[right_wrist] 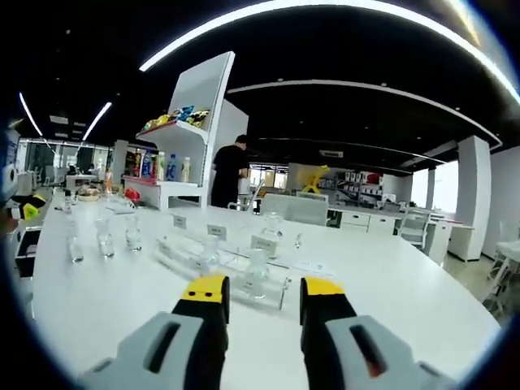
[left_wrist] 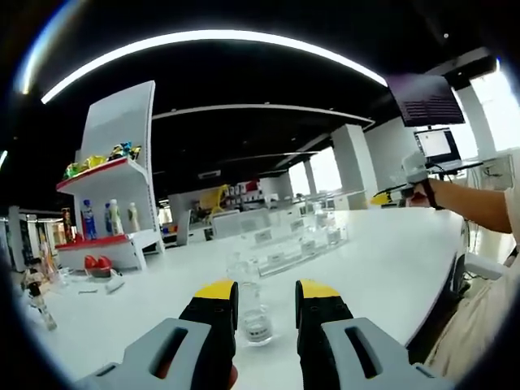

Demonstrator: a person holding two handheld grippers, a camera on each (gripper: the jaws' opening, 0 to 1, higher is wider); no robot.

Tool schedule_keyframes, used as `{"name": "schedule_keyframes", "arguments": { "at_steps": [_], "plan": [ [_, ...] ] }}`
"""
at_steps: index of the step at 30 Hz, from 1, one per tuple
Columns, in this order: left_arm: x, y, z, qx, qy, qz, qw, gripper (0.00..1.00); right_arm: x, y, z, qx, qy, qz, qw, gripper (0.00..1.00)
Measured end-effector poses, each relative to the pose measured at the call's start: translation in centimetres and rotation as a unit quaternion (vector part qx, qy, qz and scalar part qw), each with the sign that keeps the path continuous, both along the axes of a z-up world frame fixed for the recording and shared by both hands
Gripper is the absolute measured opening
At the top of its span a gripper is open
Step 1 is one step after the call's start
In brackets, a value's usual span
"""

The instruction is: Identify the label on the chemical reagent bottle, grasp the chemical reagent bottle, and place it in the designated position on the reagent rack

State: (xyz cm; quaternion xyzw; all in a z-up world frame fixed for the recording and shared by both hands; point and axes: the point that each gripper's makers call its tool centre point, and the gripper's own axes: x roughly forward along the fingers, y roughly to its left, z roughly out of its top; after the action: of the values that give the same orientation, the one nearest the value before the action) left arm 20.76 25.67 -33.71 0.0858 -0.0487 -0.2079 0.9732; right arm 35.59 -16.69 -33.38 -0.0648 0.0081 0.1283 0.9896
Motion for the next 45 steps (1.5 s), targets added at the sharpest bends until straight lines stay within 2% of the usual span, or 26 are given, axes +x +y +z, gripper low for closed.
{"name": "schedule_keyframes", "arguments": {
  "at_steps": [3,7,12,19,23,32,38,45],
  "plan": [
    [0.2,0.4,0.2,0.012,-0.014,0.019,0.9996,0.29,-0.9,-0.8,0.7,0.019,-0.011,-0.007,0.9997,0.34],
    [0.1,0.3,0.4,0.008,-0.019,0.022,0.9995,0.29,-2.2,-1.4,1.1,0.028,-0.017,-0.008,0.9994,0.35],
    [-0.1,-0.1,0.7,0.005,-0.024,0.019,0.9995,0.29,-4.3,-1.8,1.0,0.005,-0.018,-0.007,0.9998,0.36],
    [-0.5,-0.6,0.9,0.002,-0.027,0.011,0.9996,0.29,-7.1,-2.1,0.4,0.008,-0.021,-0.002,0.9997,0.36],
    [-0.8,-0.6,1.0,0.004,-0.030,0.010,0.9995,0.29,-8.1,-2.3,0.2,-0.002,-0.023,-0.005,0.9997,0.36],
    [-1.4,-0.4,1.3,0.003,-0.035,0.012,0.9993,0.29,-10.4,-2.9,-0.2,0.007,-0.029,-0.008,0.9995,0.36],
    [-2.1,-0.6,1.4,0.005,-0.039,0.009,0.9992,0.29,-12.4,-3.2,0.0,0.055,-0.039,0.011,0.9977,0.36],
    [-3.0,-1.2,1.4,0.010,-0.040,0.002,0.9992,0.29,-14.6,-3.4,-0.2,0.065,-0.052,0.011,0.9964,0.36]
  ]
}}
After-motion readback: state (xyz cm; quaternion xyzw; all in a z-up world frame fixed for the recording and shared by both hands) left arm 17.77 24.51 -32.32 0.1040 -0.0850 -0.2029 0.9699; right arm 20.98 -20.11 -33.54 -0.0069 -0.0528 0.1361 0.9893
